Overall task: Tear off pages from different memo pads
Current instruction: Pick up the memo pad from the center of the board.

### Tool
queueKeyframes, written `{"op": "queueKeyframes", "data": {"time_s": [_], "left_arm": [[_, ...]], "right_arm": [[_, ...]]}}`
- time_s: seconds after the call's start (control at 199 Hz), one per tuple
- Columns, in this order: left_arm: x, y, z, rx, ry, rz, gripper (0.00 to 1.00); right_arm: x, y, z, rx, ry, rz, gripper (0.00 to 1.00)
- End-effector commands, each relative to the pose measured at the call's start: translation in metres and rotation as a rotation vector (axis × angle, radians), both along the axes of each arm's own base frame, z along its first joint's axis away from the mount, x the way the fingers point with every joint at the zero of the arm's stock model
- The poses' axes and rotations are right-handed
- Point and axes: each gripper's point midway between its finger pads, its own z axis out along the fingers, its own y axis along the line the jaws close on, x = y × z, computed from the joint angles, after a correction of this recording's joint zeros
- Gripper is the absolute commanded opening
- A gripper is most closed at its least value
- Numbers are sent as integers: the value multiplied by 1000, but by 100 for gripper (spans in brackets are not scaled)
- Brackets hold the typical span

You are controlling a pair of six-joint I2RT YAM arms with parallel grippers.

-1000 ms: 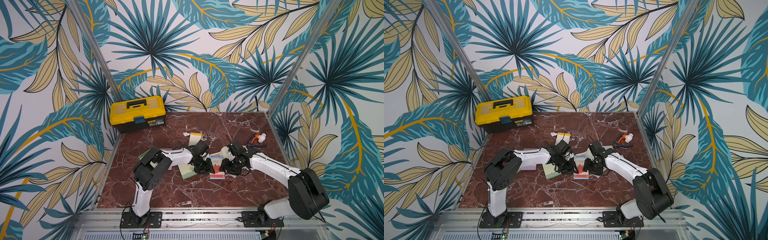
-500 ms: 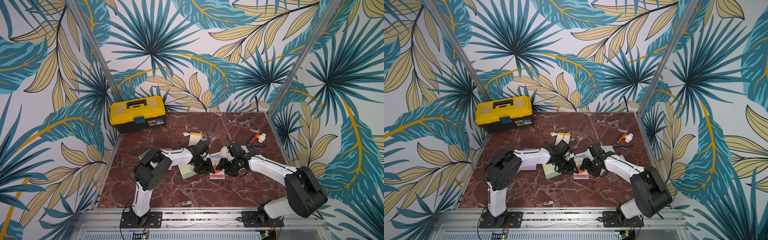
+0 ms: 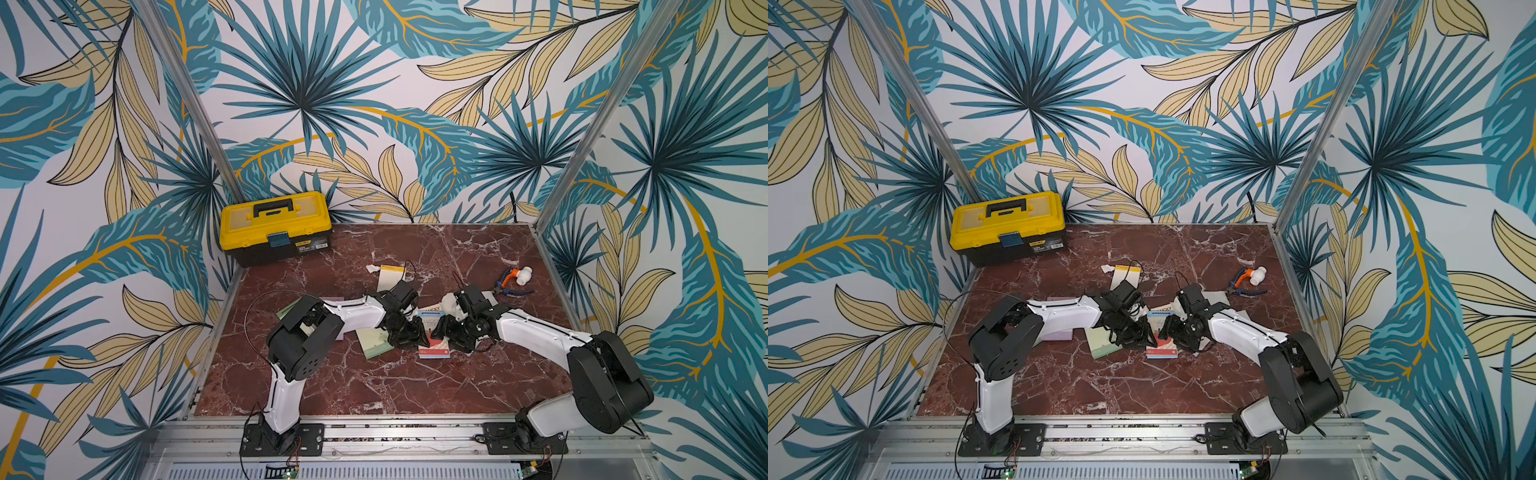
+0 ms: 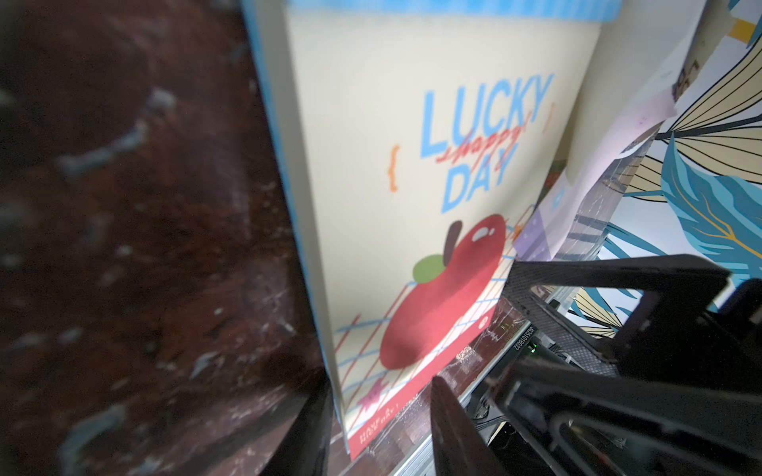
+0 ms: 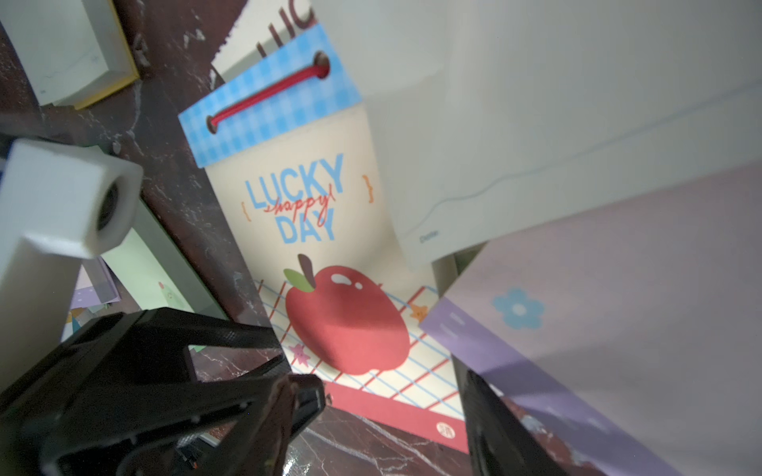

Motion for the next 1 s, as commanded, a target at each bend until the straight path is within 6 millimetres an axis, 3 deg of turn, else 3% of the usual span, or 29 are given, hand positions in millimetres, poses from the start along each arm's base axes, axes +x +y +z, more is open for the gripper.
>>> {"op": "queueKeyframes", "data": {"time_s": [0.0, 0.603, 0.683, 0.999], "left_arm": [[-4, 2, -4, 22, -11, -12, 41], [-5, 2, -5, 22, -11, -14, 41], [-5, 2, -4, 21, -13, -15, 41], [-5, 1, -4, 18, -14, -17, 41]], "right_arm": [[-3, 5, 4, 39, -11, 3, 64], [-3, 12, 22, 69, -39, -10, 59], [-5, 10, 21, 51, -34, -10, 63], [-3, 12, 26, 40, -39, 0, 65]]}}
